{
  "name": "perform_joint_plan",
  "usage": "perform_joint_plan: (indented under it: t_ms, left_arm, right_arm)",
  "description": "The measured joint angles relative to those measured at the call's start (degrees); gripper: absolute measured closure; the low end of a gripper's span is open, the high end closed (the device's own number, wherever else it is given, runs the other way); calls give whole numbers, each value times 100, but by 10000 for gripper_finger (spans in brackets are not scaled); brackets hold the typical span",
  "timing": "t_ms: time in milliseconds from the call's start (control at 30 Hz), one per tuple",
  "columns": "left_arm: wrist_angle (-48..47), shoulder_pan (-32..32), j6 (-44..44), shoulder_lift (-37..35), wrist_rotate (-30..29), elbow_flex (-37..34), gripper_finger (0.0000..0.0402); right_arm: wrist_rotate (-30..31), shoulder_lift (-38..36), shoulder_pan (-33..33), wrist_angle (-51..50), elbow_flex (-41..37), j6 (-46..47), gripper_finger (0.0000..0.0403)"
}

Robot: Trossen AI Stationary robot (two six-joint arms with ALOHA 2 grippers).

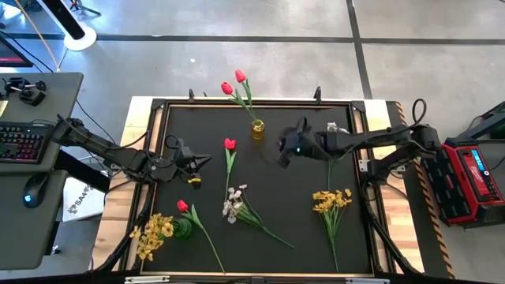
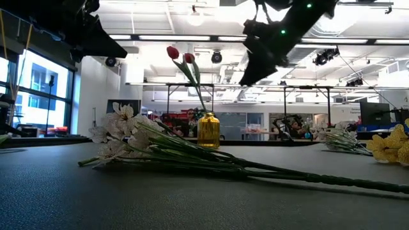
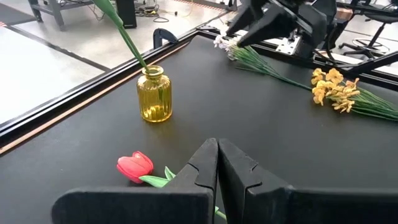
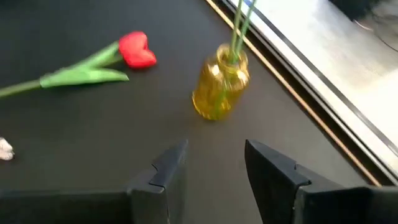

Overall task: Sort flowers into vase by color
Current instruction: Put the white flowers into the green vase

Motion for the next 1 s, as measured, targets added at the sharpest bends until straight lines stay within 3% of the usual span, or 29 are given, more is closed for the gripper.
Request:
perform_joint_plan:
  t_ms: [300,567,800,1000]
  left_arm:
    - [-2,0,-5,373,0,2,402]
    - [13,0,-190,739,0,2,402]
    - [133,0,-199,798,-1,2,402]
    - [287,-1,-96,798,-1,2,401]
  right_arm:
    - [860,-2,883,-1035,-622,627,263]
    - [-13,0,1179,-2076,-1214,2140,264]
    - [-63,-102,1472,-3107,-1213,2975,263]
    - [-30,-649,1608,-3935,-1212,3629,263]
